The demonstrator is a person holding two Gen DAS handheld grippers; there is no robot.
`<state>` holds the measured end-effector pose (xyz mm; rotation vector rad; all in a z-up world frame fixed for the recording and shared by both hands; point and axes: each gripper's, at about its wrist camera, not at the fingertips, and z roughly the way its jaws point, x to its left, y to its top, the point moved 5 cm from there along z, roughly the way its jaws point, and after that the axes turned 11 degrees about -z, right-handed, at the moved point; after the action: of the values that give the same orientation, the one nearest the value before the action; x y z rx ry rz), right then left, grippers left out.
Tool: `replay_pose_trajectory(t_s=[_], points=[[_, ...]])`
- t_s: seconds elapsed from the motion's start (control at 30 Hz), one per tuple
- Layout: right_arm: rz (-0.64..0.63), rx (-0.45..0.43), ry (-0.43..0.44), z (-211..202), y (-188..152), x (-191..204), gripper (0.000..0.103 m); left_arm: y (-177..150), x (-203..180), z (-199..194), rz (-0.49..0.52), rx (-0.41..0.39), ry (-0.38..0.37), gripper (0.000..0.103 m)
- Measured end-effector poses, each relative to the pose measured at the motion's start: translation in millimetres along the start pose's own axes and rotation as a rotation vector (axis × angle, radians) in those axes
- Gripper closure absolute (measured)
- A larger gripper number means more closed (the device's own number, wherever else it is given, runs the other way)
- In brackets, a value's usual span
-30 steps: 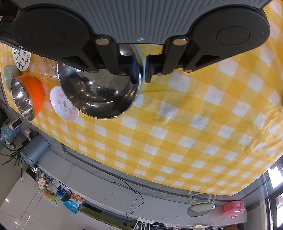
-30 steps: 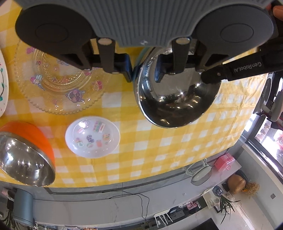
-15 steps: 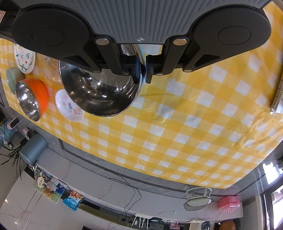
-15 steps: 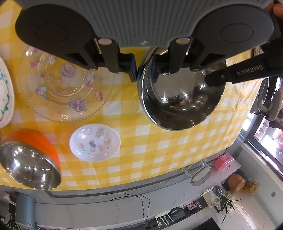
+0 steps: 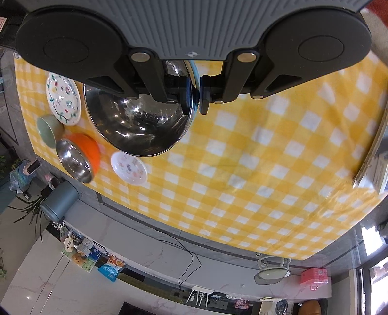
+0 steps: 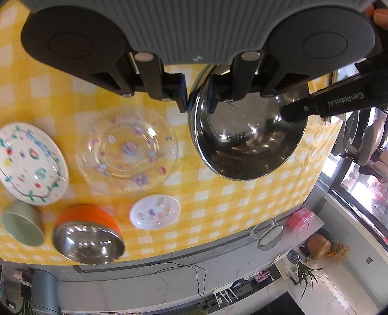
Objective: Organize plates and bowls
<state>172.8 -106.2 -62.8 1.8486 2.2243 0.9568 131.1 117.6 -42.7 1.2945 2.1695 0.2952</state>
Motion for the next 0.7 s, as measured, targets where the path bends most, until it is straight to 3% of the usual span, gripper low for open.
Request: replay_pose_trajectory(t_s=[0.33, 0.7], points=[[0.016, 0.039, 0.005, -17.0, -40.3, -8.7, 0.087, -40.8, 10.1, -6.2, -0.037, 0.04, 0.006, 0.096], [0.034, 0.083, -0.007, -6.1, -59.4, -18.4, 0.087, -60.0, 15.5, 7.8, -0.047, 0.068, 0.015, 0.096]])
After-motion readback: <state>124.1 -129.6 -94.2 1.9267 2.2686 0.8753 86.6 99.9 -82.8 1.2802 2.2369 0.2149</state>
